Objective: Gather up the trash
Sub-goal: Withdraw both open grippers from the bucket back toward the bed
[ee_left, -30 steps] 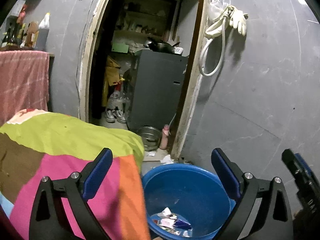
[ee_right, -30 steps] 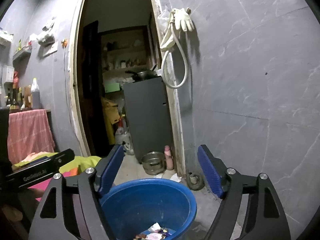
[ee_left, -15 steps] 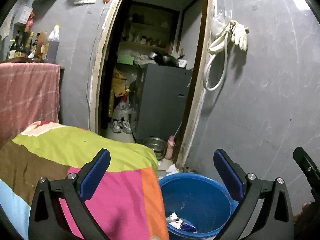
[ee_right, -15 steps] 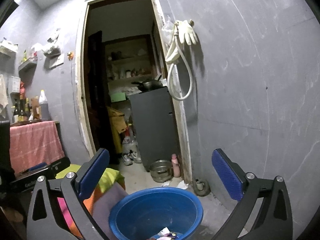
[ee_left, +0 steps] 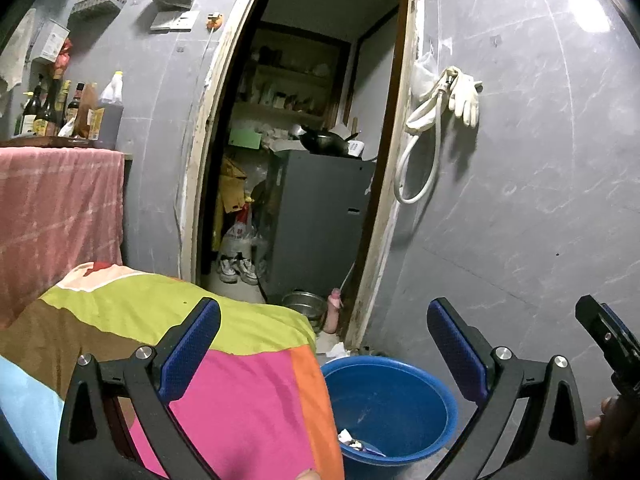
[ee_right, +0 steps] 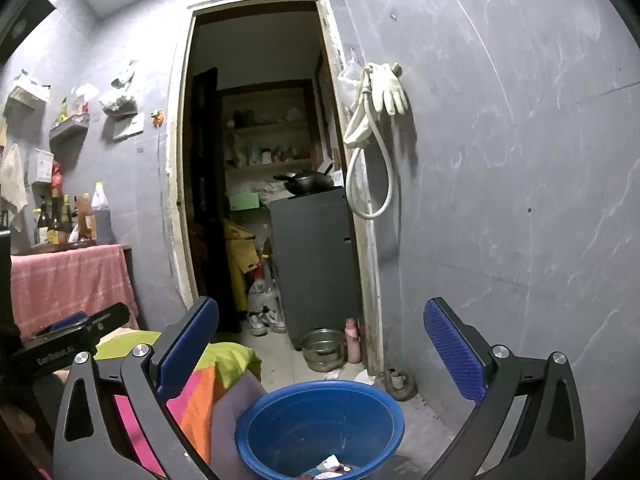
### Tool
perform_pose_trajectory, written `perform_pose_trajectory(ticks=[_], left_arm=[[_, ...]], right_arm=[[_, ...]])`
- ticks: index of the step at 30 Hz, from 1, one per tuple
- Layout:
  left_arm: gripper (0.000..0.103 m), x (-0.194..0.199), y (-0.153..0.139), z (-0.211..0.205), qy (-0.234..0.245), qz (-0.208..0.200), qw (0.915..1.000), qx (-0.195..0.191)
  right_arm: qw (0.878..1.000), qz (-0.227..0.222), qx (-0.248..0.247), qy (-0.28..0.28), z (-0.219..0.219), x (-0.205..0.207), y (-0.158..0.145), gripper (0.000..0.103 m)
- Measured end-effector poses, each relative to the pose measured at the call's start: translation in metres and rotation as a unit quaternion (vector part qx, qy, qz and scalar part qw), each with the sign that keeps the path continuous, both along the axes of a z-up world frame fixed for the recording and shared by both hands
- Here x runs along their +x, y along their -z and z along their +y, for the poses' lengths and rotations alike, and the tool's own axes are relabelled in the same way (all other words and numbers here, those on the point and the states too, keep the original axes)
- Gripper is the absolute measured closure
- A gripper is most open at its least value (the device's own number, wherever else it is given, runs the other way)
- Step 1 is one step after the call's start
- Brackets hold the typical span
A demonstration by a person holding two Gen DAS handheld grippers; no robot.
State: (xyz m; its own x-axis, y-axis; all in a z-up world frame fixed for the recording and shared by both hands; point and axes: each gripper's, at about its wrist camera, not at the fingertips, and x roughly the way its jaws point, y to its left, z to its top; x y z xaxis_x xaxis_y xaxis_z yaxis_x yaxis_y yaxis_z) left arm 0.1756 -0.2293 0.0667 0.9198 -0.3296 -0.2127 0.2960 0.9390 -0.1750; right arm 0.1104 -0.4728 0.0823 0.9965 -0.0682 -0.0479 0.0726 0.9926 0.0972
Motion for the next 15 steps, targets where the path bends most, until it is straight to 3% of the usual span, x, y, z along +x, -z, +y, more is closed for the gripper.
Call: perform_pose_trajectory(ticks=[15], left_arm=[[0.002, -0.04, 0.004, 0.022, -0.004, 0.006, 1.0, 0.003]], right_arm=[[1.0, 0.0, -0.006, -0.009, 0.025, -0.037, -0.002, 0.0]])
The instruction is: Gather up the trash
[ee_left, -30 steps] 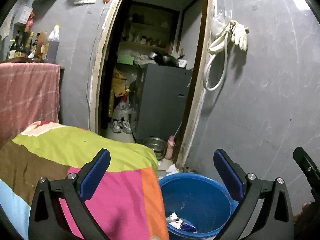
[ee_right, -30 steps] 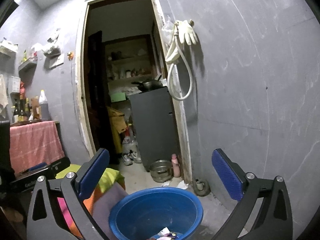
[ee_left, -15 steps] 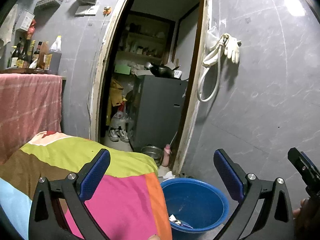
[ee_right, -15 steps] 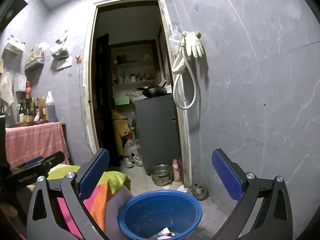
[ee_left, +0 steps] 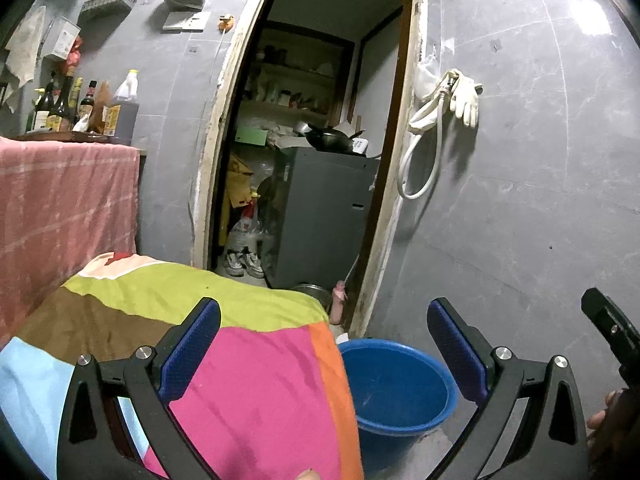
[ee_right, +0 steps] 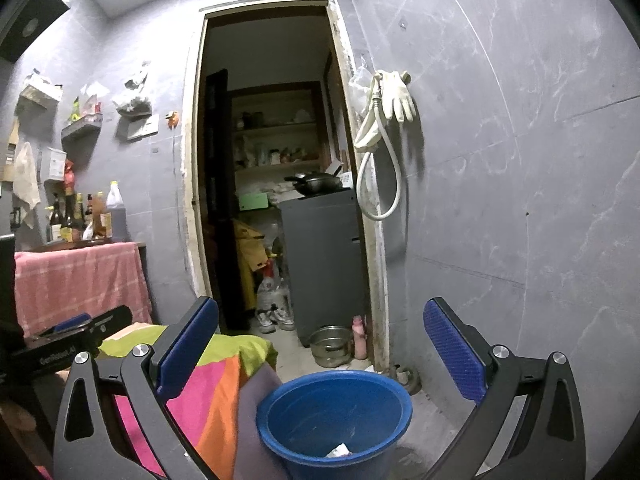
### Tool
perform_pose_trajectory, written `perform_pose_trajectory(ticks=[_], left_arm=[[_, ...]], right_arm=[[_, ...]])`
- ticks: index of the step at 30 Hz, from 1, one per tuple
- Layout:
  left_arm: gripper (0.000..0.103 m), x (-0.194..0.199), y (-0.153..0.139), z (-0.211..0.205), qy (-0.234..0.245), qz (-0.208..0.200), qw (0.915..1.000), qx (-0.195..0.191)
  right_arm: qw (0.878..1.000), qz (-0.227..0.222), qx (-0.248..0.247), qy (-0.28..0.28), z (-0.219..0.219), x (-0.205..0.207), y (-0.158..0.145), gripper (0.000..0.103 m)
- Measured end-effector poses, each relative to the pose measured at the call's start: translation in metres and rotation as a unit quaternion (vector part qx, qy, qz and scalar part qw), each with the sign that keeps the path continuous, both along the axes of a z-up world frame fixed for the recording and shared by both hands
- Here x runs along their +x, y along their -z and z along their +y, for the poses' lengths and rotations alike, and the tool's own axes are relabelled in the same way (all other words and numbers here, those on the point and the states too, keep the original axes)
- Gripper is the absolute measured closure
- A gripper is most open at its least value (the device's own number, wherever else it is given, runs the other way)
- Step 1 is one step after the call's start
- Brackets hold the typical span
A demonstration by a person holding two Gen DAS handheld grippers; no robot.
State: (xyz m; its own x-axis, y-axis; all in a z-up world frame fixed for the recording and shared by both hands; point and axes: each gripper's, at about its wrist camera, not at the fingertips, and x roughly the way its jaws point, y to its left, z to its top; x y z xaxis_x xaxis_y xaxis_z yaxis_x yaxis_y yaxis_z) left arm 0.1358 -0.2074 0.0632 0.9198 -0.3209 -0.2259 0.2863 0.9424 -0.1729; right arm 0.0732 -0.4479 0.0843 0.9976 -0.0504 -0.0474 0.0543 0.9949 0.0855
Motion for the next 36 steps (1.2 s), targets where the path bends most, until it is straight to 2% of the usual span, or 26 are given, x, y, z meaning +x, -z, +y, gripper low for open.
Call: perform_pose_trajectory(ticks=[11, 23, 36], left_arm=[[0.002, -0.043, 0.013, 0.015, 0.005, -0.005, 0.9999, 0.009], [0.002, -0.079, 0.035, 0.028, -0.009, -0.022, 0.9994, 0.026], [0.002, -0.094, 0.066, 0.036, -0.035, -0.001, 0.999, 0.027]], right_arm=[[1.0, 0.003, -0.006, 0.007, 0.017, -0.035, 0.005, 0.0], [0.998, 0.038, -0.031, 0.039, 0.03, -0.066, 0.032, 0.0], [0.996, 0.054, -0.046, 0.048, 0.037, -0.082, 0.059, 0.0]])
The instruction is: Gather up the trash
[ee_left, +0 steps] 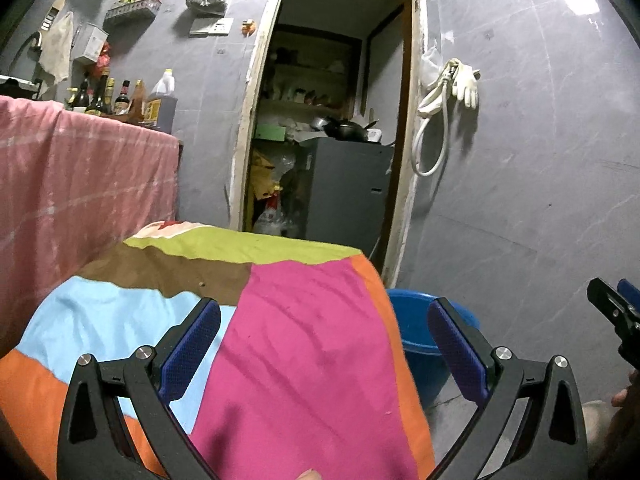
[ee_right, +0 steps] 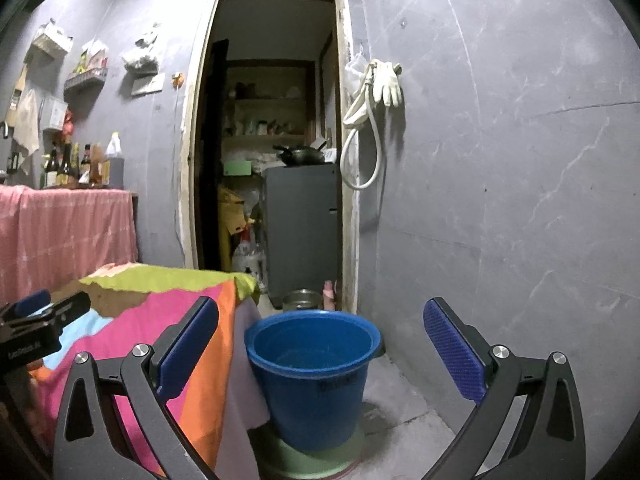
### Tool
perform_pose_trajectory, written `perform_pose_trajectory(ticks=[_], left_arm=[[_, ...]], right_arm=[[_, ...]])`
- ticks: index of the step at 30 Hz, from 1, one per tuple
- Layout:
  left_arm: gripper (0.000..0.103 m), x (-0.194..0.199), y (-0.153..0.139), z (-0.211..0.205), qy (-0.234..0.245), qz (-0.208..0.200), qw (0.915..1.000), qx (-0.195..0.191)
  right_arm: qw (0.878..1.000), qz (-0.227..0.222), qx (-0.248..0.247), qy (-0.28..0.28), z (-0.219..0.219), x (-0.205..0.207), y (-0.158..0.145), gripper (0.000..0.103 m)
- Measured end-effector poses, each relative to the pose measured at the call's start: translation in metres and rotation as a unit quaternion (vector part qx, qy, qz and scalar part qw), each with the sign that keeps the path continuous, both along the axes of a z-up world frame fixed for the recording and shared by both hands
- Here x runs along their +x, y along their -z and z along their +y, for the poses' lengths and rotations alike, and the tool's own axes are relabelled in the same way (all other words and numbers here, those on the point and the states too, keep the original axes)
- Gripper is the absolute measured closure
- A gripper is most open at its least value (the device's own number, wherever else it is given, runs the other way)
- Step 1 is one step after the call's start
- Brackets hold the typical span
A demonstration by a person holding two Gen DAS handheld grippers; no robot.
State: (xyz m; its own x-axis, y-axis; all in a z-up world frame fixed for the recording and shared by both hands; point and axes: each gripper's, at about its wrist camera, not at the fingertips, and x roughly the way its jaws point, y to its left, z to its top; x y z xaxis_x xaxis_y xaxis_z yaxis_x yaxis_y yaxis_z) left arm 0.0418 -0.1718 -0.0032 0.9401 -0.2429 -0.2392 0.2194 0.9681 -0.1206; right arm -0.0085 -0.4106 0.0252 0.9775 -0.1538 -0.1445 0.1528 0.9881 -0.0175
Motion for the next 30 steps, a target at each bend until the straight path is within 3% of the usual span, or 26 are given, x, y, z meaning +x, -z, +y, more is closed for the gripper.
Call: perform_pose_trajectory(ticks=[30], left_arm=[[0.002, -0.003, 0.013, 0.001, -0.015, 0.0, 0.9998, 0.011]], right_arm=[[1.0, 0.011, -0.023, -0.002, 0.005, 0.005, 0.016, 0.0]])
